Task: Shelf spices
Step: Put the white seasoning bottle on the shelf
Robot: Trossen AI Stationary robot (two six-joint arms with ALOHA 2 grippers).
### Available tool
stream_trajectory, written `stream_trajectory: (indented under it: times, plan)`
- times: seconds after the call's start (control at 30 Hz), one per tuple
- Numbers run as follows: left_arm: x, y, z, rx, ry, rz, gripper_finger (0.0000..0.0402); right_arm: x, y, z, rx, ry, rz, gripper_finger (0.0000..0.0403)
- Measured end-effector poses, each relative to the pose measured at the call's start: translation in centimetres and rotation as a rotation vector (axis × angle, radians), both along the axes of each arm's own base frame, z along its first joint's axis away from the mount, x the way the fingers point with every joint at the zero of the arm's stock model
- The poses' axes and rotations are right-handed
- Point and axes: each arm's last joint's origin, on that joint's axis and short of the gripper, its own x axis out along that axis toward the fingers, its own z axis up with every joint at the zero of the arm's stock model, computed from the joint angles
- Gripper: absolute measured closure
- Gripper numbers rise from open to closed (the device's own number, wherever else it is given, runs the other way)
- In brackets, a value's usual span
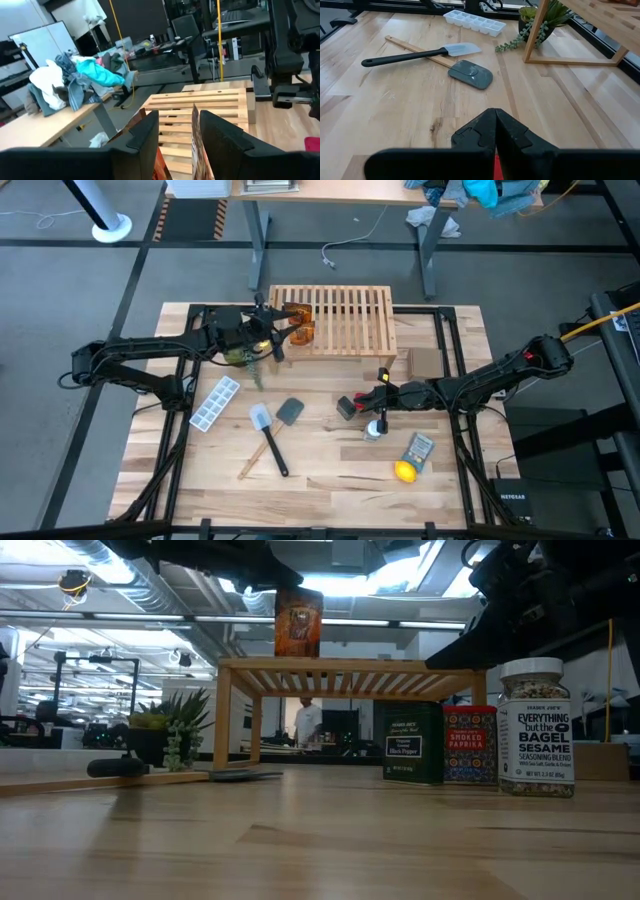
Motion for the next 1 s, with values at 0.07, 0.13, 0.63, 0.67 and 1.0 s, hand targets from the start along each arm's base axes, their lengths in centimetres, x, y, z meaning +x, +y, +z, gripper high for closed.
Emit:
stream_trajectory:
  times: [0.07, 0.13, 0.63, 0.67, 1.0]
  plan:
    - [-0.1, 0.0, 0.2, 0.006, -0.012, 0.000, 0.0266, 0.0, 0.0, 0.0, 0.000, 0.001, 0.000, 0.0393]
    - [-0.4, -0.1, 0.5, 0.015, -0.024, 0.001, 0.0265, 0.0, 0.0, 0.0, 0.000, 0.001, 0.000, 0.0393]
    - [-10.2, -4.0, 5.4, -0.026, -0.119, -0.025, 0.0286, -1.0, 0.2, 1.8, 0.076, -0.058, 0.105, 0.0393]
    - [-11.0, -4.3, 5.1, -0.059, -0.090, -0.029, 0.0288, -1.4, 0.1, 2.3, 0.081, -0.062, 0.118, 0.0393]
    - [-14.7, -6.7, 0.9, -0.300, 0.183, -0.093, 0.0320, -7.5, 0.3, 5.3, 0.126, -0.060, 0.128, 0.0393]
